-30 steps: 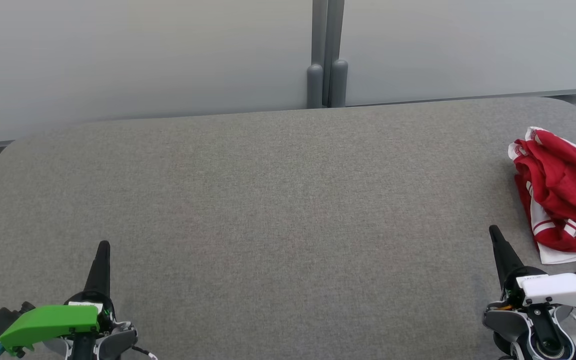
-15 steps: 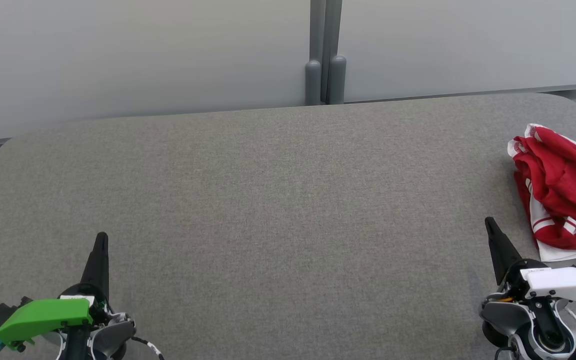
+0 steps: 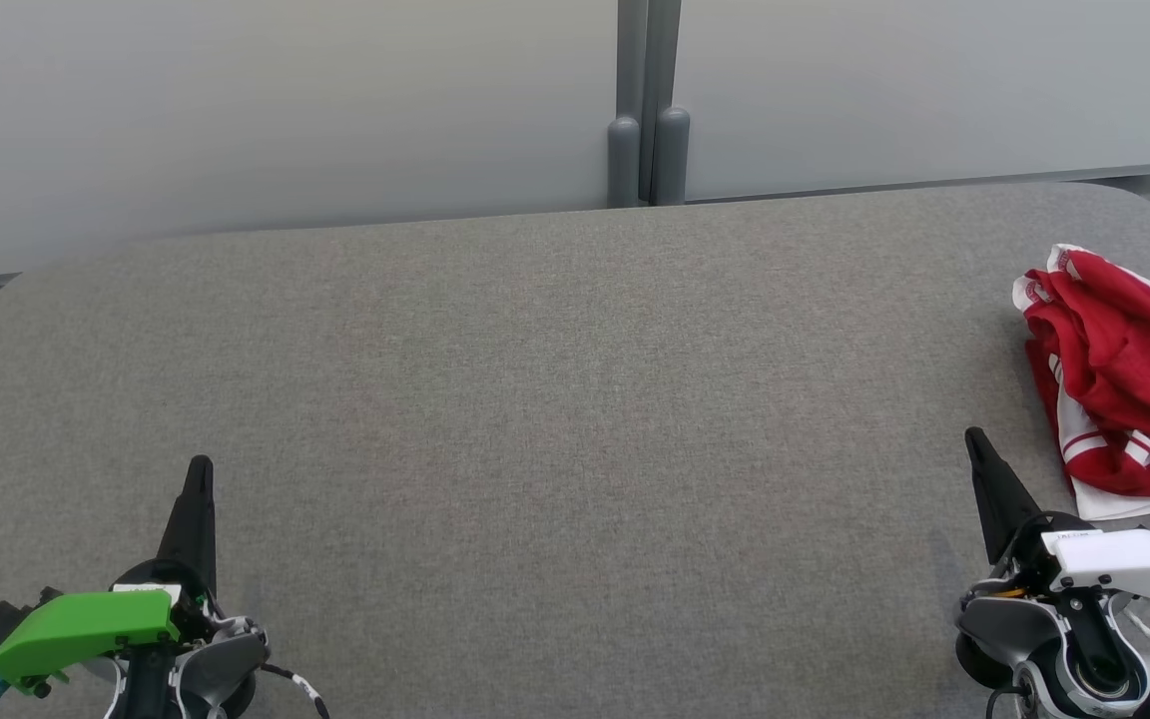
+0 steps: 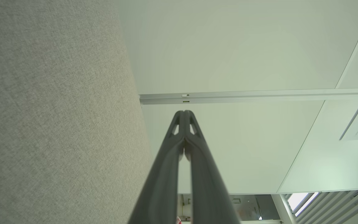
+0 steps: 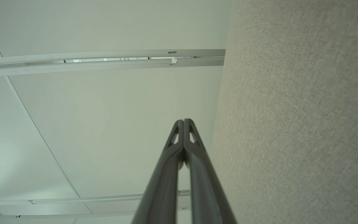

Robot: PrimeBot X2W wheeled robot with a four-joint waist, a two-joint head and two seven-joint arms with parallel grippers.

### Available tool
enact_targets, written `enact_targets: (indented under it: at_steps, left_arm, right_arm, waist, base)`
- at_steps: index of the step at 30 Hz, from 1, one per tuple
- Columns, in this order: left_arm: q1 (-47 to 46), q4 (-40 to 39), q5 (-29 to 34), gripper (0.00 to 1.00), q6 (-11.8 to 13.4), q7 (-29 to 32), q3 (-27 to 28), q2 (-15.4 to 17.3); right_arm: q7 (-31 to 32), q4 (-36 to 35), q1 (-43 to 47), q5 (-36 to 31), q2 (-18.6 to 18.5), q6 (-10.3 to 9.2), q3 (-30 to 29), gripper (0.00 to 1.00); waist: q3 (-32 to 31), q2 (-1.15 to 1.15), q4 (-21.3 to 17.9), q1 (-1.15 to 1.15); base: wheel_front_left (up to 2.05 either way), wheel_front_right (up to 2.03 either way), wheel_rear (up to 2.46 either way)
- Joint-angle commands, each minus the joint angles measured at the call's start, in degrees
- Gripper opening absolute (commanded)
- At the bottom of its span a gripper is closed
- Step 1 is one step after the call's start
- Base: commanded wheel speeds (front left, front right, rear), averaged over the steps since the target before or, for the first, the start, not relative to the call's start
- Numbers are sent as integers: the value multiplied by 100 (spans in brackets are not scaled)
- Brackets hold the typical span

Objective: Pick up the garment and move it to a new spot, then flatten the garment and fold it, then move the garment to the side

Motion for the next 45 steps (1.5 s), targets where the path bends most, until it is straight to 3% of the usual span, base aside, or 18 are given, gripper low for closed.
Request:
enact_targets:
  at_steps: [1,45]
  left_arm:
    - [-79,-21,-4,0,-2,30,26,1]
    - [-81,-21,20,0,-2,39,40,-12]
  right_arm:
    - [16,-21,-57,30,-29,4,3,0]
    - [16,-21,-57,31,-29,4,4,0]
  waist:
    - [0,63,0,0]
    - [0,63,0,0]
  base:
    - [0,0,0]
    - [0,0,0]
